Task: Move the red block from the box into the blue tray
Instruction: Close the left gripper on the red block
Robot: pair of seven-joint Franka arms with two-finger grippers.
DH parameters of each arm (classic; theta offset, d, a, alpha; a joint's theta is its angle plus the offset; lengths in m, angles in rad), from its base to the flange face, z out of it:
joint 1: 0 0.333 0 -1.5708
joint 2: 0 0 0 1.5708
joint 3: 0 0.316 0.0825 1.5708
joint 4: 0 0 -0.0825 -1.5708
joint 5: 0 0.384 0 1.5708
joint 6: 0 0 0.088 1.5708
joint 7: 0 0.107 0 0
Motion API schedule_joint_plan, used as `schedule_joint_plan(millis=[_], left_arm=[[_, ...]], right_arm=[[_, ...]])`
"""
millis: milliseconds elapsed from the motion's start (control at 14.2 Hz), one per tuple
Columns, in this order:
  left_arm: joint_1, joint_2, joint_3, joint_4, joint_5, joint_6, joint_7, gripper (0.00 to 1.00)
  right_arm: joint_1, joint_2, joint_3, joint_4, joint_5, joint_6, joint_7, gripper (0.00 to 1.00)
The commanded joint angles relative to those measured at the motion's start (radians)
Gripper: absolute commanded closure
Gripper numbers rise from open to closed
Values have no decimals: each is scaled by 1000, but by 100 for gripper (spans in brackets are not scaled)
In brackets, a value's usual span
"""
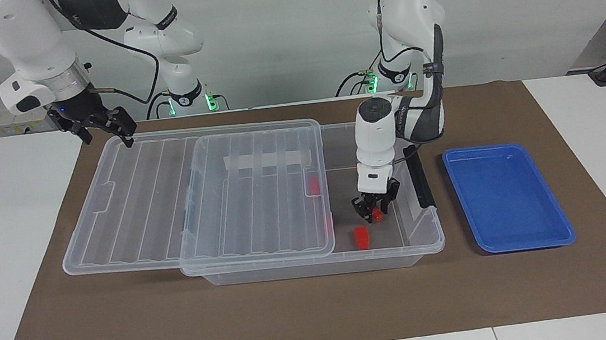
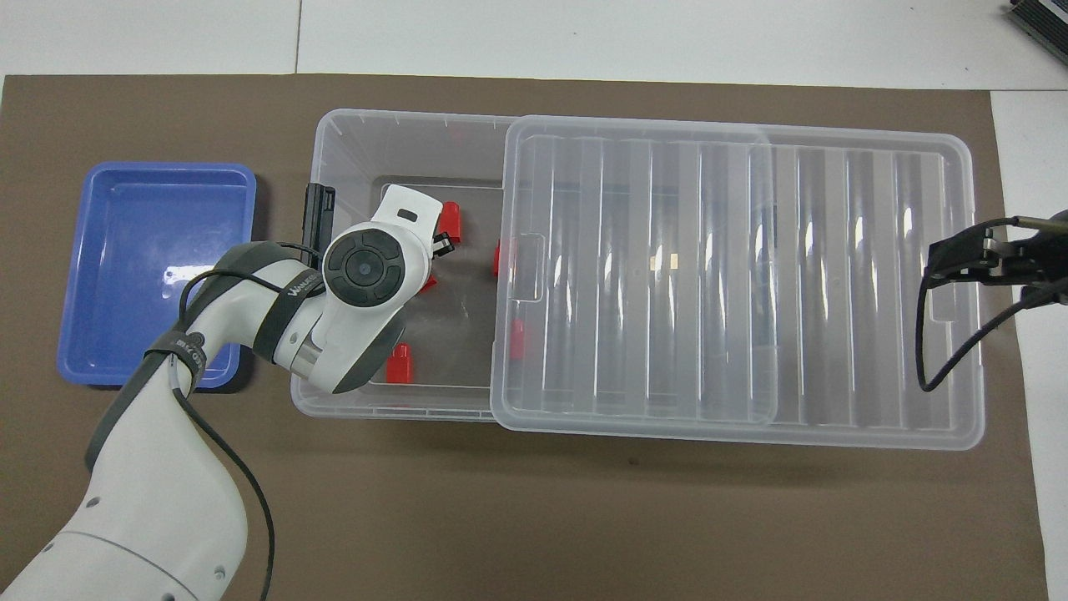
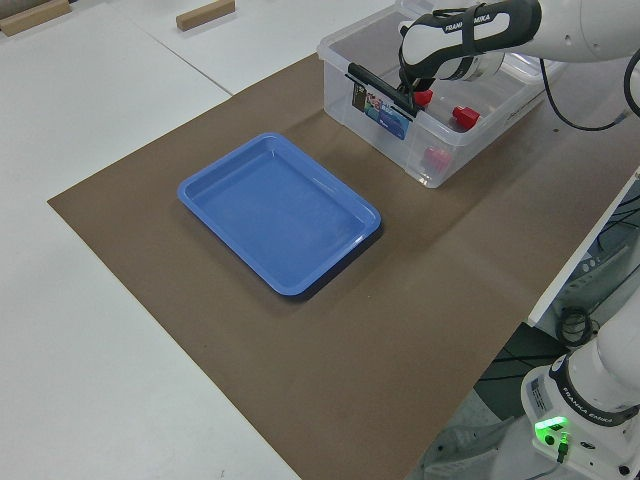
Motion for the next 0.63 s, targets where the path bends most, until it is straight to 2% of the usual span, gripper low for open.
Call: schedule_joint_plan(millis=[0, 70, 140, 281, 561], left_arm=[[-7, 8, 2, -10, 20, 25, -39, 73], [-5, 8, 2, -7, 22, 17, -39, 87], [-5, 8, 2, -4, 20, 12, -39, 95], [-4, 8, 2, 28, 14, -64, -37, 95], [-8, -12, -1, 203, -93, -337, -39, 96]], right_arm=[[-9, -23, 2, -29, 19, 19, -32, 0], [-7, -23, 2, -29, 19, 22, -38, 0], [-7, -23, 2, -29, 19, 20, -40, 0], [-7, -23, 2, -28, 19, 20, -40, 0], [-7, -23, 2, -28, 19, 20, -40, 0]])
